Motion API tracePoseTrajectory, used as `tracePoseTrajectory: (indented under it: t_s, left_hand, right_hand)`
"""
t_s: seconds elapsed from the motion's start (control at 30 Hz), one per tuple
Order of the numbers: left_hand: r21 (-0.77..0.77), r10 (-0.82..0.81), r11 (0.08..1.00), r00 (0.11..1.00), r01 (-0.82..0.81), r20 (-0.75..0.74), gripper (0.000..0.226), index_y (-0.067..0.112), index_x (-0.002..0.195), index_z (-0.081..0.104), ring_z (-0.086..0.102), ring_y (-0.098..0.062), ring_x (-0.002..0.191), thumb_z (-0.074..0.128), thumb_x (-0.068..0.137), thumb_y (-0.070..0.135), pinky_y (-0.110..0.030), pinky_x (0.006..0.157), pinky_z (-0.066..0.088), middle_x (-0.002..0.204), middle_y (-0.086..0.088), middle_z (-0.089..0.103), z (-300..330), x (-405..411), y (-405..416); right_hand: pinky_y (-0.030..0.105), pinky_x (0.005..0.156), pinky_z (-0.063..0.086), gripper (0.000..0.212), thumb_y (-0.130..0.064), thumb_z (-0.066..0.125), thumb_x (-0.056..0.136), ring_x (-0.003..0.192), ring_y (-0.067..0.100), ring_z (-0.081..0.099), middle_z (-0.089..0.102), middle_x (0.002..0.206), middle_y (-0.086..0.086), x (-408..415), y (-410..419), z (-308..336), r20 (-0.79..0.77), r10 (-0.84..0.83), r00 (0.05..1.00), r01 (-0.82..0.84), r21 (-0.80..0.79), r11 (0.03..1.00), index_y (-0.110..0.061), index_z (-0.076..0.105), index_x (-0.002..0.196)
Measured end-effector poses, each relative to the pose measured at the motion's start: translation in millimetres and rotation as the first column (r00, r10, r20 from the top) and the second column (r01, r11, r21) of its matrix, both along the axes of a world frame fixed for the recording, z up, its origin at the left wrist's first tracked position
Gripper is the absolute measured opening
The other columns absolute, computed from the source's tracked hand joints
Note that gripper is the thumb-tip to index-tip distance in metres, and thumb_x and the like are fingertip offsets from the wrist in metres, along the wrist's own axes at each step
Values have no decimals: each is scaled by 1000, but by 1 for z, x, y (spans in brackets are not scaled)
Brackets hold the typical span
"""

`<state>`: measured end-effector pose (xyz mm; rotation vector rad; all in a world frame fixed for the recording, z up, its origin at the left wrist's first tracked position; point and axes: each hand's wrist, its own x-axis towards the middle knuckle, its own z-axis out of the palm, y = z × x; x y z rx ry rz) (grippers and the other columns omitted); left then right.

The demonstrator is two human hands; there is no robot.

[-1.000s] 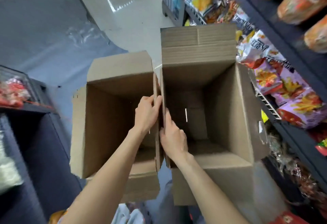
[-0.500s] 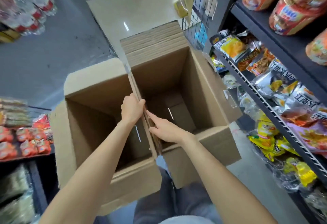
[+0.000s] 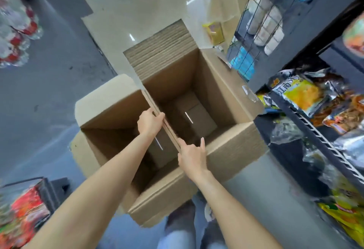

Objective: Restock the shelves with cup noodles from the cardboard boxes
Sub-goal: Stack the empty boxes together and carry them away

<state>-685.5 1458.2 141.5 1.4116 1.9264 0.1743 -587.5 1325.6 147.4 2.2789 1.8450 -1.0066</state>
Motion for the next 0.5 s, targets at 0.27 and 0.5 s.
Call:
tracePoseTrajectory:
  t_s: [0.27, 0.5]
  left_hand:
    - [-85, 4, 996, 997, 2, 74, 37, 13, 122, 58, 69, -17, 82, 64, 89, 28, -33, 82, 56, 108, -2, 67, -115, 41, 149]
    - [-135, 100, 988, 981, -77, 168, 47, 6, 135, 47, 63, -16, 80, 61, 92, 20, -32, 85, 54, 103, 1, 53, -175, 69, 243]
  right_hand:
    - [42, 113, 22, 50, -19, 51, 96, 101, 20, 66, 72, 100, 2, 22, 144, -126, -7, -159, 987, 159, -51, 986, -23, 36, 143]
    - [34, 99, 34, 50, -15, 51, 97, 93, 19, 66, 71, 97, 0, 46, 232, -193, 8, -223, 975, 222, 65, 973, -26, 35, 142]
